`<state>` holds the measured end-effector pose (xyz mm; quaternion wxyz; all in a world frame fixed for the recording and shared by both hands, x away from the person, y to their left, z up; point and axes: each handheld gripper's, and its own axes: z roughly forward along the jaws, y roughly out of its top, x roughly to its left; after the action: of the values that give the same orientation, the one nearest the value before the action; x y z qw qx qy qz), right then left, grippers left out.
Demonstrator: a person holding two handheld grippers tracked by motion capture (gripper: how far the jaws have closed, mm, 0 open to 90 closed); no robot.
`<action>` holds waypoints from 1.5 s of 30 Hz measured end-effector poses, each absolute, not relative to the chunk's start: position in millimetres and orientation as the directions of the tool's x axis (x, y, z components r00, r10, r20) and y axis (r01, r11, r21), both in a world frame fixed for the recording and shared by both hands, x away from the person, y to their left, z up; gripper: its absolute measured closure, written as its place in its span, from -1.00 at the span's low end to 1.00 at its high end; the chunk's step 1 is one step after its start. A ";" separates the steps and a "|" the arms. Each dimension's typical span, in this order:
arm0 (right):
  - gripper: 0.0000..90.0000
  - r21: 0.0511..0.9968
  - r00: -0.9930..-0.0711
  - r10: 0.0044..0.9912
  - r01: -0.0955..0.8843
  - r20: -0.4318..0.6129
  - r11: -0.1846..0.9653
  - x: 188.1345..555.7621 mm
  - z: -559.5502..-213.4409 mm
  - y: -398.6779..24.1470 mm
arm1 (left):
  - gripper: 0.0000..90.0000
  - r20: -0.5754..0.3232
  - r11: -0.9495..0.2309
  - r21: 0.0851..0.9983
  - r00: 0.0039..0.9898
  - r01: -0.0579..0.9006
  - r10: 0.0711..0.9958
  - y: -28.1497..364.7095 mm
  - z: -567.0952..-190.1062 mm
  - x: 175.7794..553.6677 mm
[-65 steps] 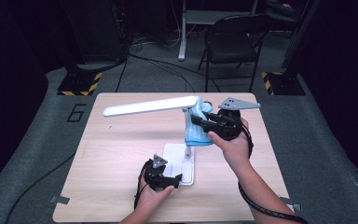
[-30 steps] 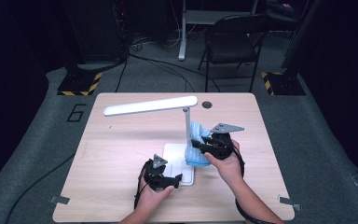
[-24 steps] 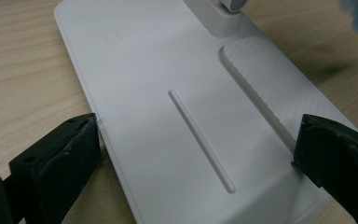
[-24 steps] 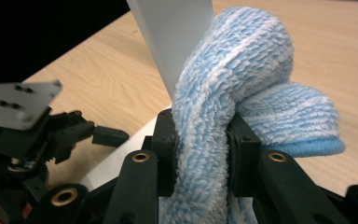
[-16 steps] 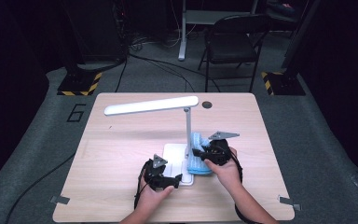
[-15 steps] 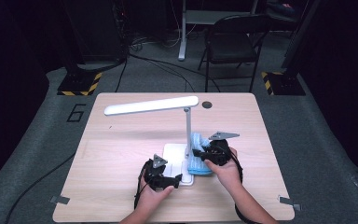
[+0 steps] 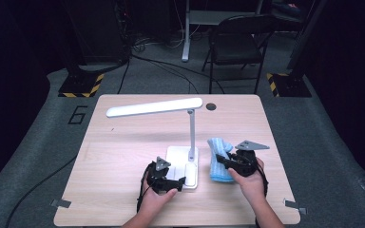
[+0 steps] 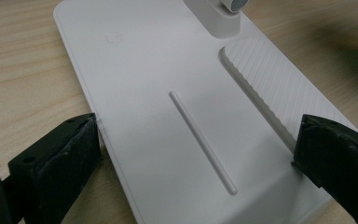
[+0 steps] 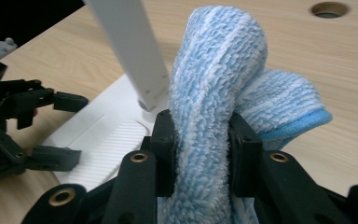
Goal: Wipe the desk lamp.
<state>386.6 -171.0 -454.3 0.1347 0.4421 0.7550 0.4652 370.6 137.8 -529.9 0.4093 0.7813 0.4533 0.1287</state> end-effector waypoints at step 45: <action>-0.16 0.838 -0.327 0.939 0.537 0.102 0.096 359.3 -486.7 -224.5 | -0.66 -0.188 -0.278 0.764 0.613 0.582 0.767 156.6 -519.7 385.0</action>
<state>359.3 -224.5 -486.7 0.2414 0.5273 0.6998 0.4171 385.0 156.6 -519.7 0.4237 0.7919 0.4261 0.1090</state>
